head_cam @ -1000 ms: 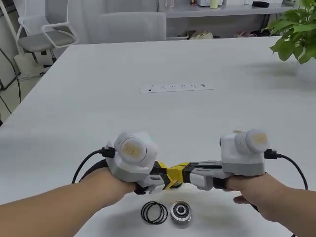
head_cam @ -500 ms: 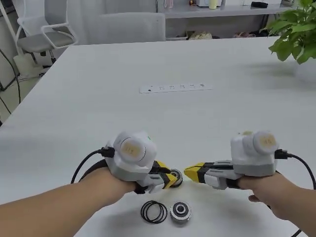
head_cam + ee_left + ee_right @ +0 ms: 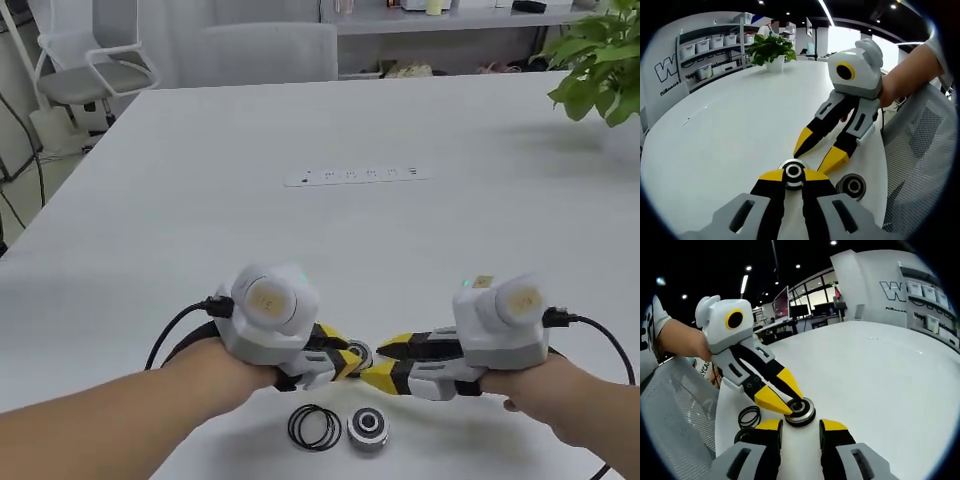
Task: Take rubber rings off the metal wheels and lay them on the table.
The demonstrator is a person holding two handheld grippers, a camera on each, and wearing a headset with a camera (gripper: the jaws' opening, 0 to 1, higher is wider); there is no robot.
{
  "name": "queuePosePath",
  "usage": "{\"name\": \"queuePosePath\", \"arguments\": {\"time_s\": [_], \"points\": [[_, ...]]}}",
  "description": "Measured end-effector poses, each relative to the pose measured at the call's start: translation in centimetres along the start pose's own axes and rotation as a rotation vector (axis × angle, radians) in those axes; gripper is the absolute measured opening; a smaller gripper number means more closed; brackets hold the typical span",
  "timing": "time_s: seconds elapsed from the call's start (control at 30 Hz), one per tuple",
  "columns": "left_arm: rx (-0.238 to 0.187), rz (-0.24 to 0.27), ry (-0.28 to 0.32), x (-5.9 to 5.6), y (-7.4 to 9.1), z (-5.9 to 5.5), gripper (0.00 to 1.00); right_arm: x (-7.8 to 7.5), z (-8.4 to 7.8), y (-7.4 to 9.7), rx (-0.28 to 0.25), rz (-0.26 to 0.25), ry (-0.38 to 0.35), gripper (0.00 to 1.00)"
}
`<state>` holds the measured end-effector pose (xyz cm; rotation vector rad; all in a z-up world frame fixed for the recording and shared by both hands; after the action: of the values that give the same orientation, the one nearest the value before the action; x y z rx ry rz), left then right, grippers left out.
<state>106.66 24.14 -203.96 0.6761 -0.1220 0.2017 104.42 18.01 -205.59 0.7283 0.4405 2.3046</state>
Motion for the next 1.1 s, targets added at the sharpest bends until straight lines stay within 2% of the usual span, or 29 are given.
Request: {"name": "queuePosePath", "arguments": {"time_s": [0.1,0.57,0.83,0.97,1.03,1.1], "points": [[-0.002,0.002,0.003,0.0,0.02,0.01,0.07,0.08,0.07,-0.19,-0.001,0.0,0.013,0.29],[-0.002,0.008,0.006,-0.04,0.09,0.02,0.07,0.0,-0.07,-0.54,0.012,-0.023,0.029,0.21],[-0.004,0.01,0.009,-0.06,0.1,0.02,0.07,-0.2,-0.28,-0.04,0.029,-0.045,0.041,0.12],[-0.007,0.014,0.013,-0.05,0.12,-0.02,0.07,-0.32,-0.36,-0.06,0.031,-0.049,0.03,0.08],[-0.009,0.017,0.015,-0.05,0.13,-0.04,0.07,-0.37,-0.39,0.1,0.035,-0.053,0.016,0.01],[-0.01,0.017,0.016,-0.06,0.14,-0.04,0.07,-0.38,-0.37,0.14,0.032,-0.055,-0.003,0.0]]}}
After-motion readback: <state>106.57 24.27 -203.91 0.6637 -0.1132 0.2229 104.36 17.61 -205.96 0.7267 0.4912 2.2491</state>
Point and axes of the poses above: the centre of the closed fingertips' face, and the gripper's own axes: y roughly backward along the fingers, x roughly to its left, z roughly out of its top, the point moved 4 cm from there along y, roughly backward along the fingers, and after that the axes turned 12 degrees about -y, right-handed, at the moved point
